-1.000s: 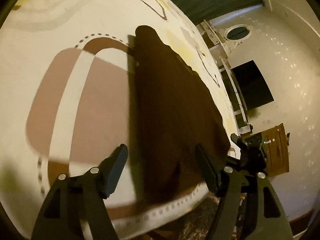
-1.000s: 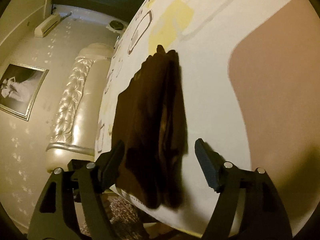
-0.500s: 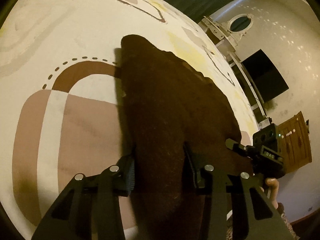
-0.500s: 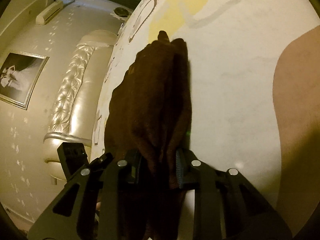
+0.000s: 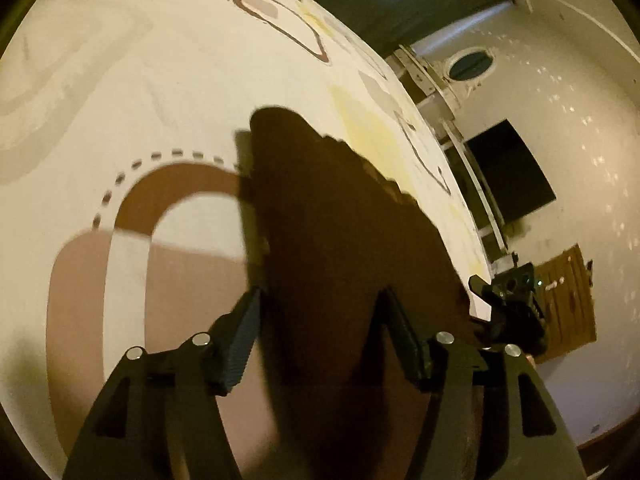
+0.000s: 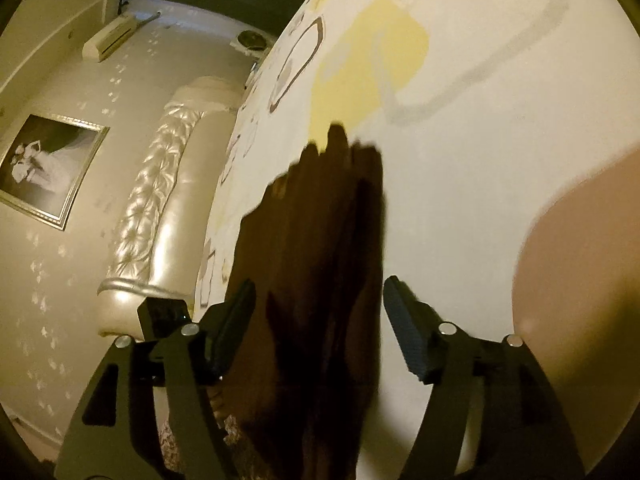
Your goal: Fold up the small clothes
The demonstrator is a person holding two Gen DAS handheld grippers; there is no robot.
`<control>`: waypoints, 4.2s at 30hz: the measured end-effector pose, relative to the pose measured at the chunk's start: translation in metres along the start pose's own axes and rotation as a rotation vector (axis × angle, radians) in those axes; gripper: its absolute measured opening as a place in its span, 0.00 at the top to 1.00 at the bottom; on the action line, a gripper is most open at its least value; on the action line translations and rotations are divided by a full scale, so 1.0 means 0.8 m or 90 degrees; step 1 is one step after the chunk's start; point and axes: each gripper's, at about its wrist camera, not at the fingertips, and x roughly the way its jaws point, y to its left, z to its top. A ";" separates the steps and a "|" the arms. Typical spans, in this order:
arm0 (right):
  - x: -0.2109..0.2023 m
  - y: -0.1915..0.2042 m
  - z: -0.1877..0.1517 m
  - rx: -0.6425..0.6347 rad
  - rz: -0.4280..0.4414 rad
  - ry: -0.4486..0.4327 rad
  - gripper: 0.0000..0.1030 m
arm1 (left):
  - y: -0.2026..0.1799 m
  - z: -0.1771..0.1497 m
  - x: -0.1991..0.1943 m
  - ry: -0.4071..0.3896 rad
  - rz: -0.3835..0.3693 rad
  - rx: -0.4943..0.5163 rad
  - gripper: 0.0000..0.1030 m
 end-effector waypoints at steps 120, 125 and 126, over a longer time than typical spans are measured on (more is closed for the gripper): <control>-0.030 0.117 -0.215 -0.191 -0.461 -0.119 0.18 | -0.124 -0.182 -0.117 -0.130 0.376 0.221 0.18; -0.014 0.128 -0.220 -0.261 -0.497 -0.107 0.17 | -0.114 -0.179 -0.118 -0.124 0.385 0.185 0.18; -0.013 0.127 -0.220 -0.265 -0.497 -0.106 0.17 | -0.113 -0.180 -0.120 -0.125 0.384 0.178 0.18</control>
